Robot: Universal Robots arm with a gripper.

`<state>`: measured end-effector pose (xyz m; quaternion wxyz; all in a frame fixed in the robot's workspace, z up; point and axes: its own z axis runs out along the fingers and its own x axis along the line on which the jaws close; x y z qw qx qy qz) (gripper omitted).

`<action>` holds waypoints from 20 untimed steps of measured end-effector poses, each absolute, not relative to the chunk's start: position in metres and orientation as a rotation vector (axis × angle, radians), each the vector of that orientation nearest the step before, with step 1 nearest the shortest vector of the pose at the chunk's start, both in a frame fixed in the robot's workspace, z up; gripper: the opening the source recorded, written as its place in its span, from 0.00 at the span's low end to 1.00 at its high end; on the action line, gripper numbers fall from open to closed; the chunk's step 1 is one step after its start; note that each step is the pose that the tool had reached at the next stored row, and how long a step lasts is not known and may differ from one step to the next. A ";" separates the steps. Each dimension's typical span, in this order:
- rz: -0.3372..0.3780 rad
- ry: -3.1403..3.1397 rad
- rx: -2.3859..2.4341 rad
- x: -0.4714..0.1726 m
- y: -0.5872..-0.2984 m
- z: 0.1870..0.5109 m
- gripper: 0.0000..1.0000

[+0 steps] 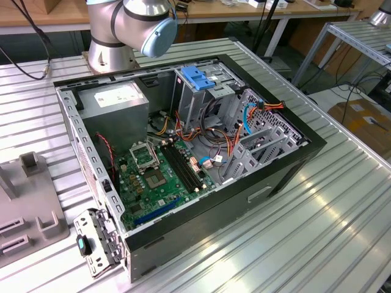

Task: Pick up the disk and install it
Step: 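Pick up the disk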

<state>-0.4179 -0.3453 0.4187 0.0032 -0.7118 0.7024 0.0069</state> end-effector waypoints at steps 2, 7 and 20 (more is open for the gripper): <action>0.022 2.202 -2.232 -0.418 -0.345 0.419 0.35; 0.022 2.202 -2.232 -0.418 -0.345 0.419 0.35; 0.022 2.202 -2.231 -0.418 -0.345 0.431 0.35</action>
